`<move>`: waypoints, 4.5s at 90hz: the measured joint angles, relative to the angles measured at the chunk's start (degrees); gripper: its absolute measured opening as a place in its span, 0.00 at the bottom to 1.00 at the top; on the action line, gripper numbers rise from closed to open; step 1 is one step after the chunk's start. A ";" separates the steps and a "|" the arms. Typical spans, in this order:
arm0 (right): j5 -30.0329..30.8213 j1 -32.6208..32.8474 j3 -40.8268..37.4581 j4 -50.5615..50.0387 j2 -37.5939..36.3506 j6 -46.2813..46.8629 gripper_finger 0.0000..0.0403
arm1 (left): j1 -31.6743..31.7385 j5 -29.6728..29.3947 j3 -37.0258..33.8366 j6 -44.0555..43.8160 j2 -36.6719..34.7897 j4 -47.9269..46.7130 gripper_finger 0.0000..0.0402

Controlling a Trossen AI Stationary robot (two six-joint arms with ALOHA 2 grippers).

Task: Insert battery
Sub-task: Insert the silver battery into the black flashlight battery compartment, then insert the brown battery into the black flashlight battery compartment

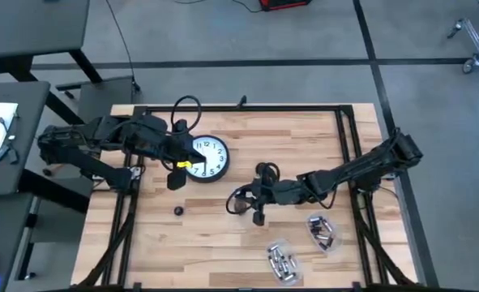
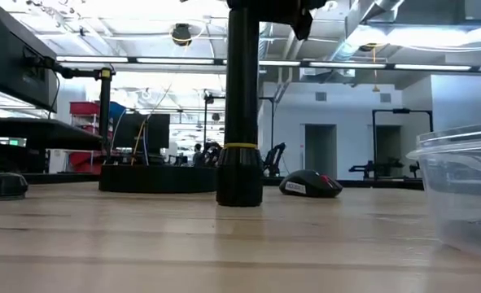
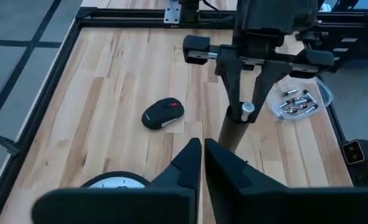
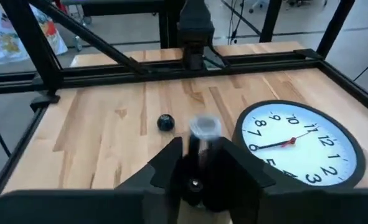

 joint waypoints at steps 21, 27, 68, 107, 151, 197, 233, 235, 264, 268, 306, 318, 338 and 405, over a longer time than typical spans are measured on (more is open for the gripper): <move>-0.04 0.32 0.03 -0.76 -1.56 -0.15 0.42 | 0.00 0.00 0.00 -0.08 0.00 0.01 0.00; -0.05 0.47 1.48 -1.64 -2.86 -0.14 0.45 | 0.00 -0.02 0.01 -0.08 0.00 -0.01 0.00; -18.23 2.63 12.72 -49.76 -18.56 38.28 0.43 | 0.00 0.00 0.01 0.27 0.00 -0.06 0.00; -16.86 21.02 2.07 -80.94 -21.86 82.57 0.40 | 0.00 -0.01 0.01 -5.84 0.12 -0.04 0.00; -20.67 26.72 -19.27 -51.58 -21.62 77.99 0.40 | 0.00 -1.32 -0.01 -7.49 0.15 -0.02 0.00; -20.61 27.62 -23.47 -46.72 -15.17 63.46 0.31 | 0.00 -2.85 -0.01 -8.30 0.15 -0.01 0.00; -20.54 27.34 -22.93 -44.44 -4.41 61.81 0.26 | 0.02 -2.89 -0.01 -8.32 0.15 -0.02 0.00; -20.52 27.34 -22.93 -44.44 -4.34 61.71 0.25 | 0.01 -2.89 -0.01 -8.32 0.15 0.03 0.00; -23.89 27.34 -23.10 -47.63 -11.62 62.37 0.06 | 0.01 -2.89 -0.01 -8.50 0.15 0.00 0.00; -24.83 27.38 -22.18 -48.78 -14.07 62.38 0.05 | 0.02 -2.89 -0.01 -8.50 0.15 0.04 0.00; -19.53 25.43 -16.46 -43.42 -34.02 60.31 0.05 | 0.01 -2.86 -0.04 -7.92 0.15 0.82 0.00; -9.82 19.13 -16.33 -27.15 -35.69 51.52 0.05 | 0.00 -1.84 -0.01 -6.23 0.94 4.08 0.00; -13.92 6.12 -16.22 -1.52 -32.03 34.32 0.05 | 0.11 3.41 -0.04 -0.40 5.84 12.98 0.11; -37.23 -7.26 -12.83 4.34 -22.70 32.85 0.05 | -0.66 20.98 11.59 18.03 27.49 21.16 0.41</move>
